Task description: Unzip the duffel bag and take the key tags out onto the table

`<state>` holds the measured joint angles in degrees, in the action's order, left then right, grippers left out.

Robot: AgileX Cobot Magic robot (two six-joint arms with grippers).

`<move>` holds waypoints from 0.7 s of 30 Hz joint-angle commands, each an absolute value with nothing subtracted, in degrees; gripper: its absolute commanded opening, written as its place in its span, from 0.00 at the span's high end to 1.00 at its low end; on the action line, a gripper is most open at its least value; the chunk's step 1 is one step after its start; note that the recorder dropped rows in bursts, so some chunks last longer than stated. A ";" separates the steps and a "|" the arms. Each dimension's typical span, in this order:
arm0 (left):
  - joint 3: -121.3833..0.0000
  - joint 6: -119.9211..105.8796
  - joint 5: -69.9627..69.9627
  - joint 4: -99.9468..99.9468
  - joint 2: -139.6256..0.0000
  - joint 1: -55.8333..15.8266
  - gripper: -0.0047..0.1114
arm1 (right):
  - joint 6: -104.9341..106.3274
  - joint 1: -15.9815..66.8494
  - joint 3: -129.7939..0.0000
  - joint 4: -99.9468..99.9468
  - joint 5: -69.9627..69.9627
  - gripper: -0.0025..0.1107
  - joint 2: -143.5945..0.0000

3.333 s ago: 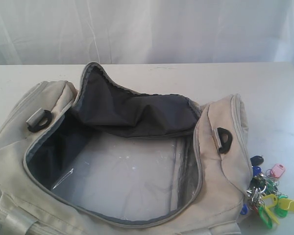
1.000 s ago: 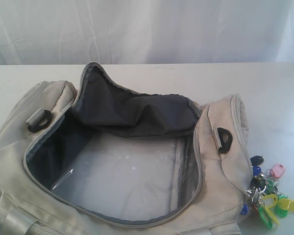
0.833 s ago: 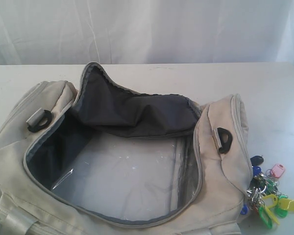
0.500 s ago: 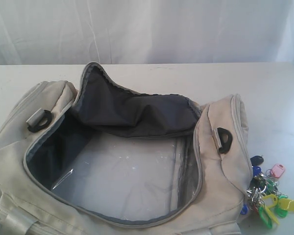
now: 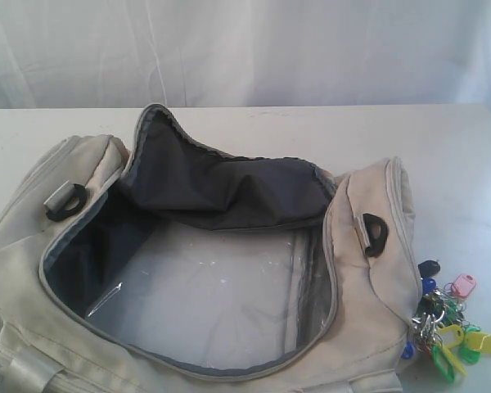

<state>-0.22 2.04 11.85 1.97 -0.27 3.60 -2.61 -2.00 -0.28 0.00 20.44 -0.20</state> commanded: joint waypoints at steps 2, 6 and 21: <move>0.00 2.14 11.61 2.23 0.00 3.18 0.96 | -3.01 -1.75 0.00 0.00 19.44 0.98 0.00; 0.00 2.14 11.61 2.23 0.00 3.18 0.96 | -3.01 -1.75 0.00 0.00 19.44 0.98 0.00; 0.00 2.14 11.61 2.23 0.00 3.18 0.96 | -2.38 -1.75 0.00 0.00 19.44 0.98 0.00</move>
<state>-0.22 2.04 11.85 1.97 -0.27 3.60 -2.59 -2.00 -0.28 0.00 20.44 -0.20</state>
